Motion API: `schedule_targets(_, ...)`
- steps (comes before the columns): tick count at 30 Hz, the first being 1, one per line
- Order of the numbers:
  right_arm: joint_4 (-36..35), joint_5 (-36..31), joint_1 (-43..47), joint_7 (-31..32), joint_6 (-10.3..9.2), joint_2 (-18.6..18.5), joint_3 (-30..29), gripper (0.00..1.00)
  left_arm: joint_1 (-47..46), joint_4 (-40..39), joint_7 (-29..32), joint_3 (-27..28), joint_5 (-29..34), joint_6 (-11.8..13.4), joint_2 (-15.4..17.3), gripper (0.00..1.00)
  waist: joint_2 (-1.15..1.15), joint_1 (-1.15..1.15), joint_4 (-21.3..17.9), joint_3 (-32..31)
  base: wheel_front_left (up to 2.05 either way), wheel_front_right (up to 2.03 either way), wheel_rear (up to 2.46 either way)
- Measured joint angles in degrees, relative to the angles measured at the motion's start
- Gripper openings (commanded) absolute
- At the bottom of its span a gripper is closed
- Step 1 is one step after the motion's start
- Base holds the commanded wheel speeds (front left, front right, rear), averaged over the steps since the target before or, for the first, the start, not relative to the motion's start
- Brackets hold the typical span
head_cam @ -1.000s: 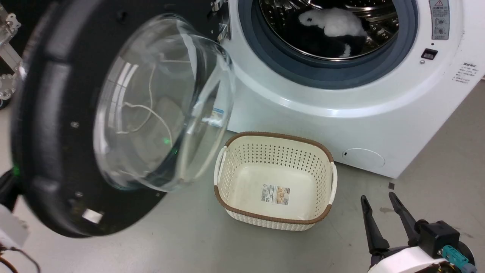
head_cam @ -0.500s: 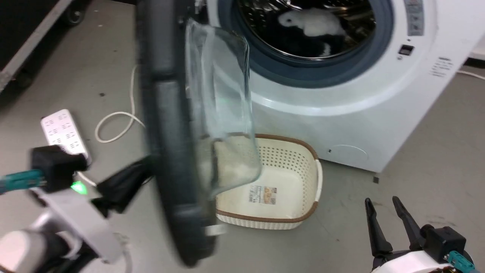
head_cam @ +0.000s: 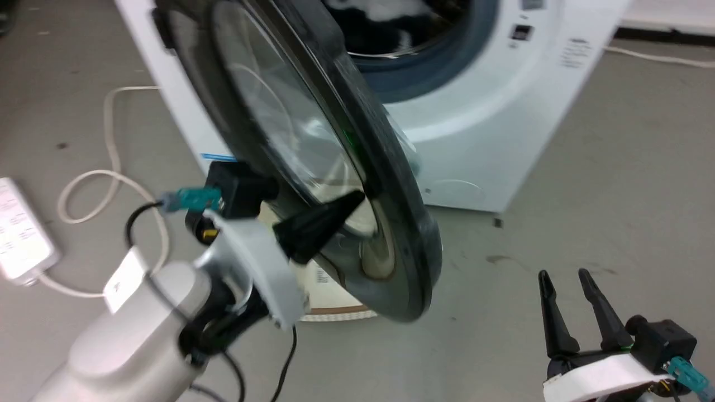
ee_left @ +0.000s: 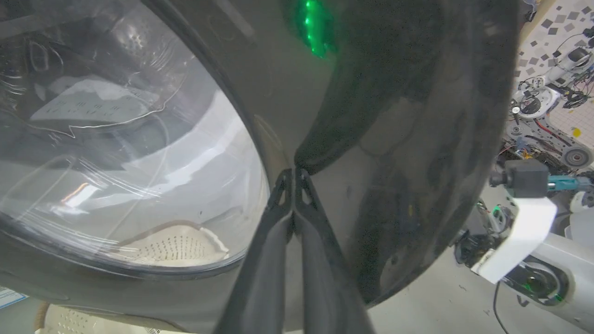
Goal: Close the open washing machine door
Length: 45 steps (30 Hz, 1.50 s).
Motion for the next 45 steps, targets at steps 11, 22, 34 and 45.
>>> schedule_targets(11,-1.05,1.23,-0.5,-0.01,0.0,-0.02,1.01,1.0,-12.67,23.74,-8.81,-2.64,5.97,0.0,-9.11,0.0,0.0,0.0,-8.82,2.22,0.0,0.0,0.0)
schedule_targets(22,-1.18,1.51,-0.47,-0.01,0.0,-0.02,0.86,1.0,-19.97,35.45,-14.1,-3.03,7.87,0.0,-16.08,0.0,0.0,0.0,-10.05,1.67,0.0,0.0,0.0)
schedule_targets(34,-0.33,0.35,0.82,-0.01,0.0,-0.02,-0.13,1.0,-15.95,30.53,-21.62,8.29,9.47,4.91,-12.01,0.0,0.0,-0.01,-6.11,-4.13,0.0,0.0,0.0)
schedule_targets(45,0.47,0.03,2.11,-0.01,0.0,-0.02,-0.07,1.0,9.51,11.47,-21.71,34.11,27.57,13.06,-10.26,0.0,0.0,-0.02,-3.28,-8.35,0.0,0.0,0.0)
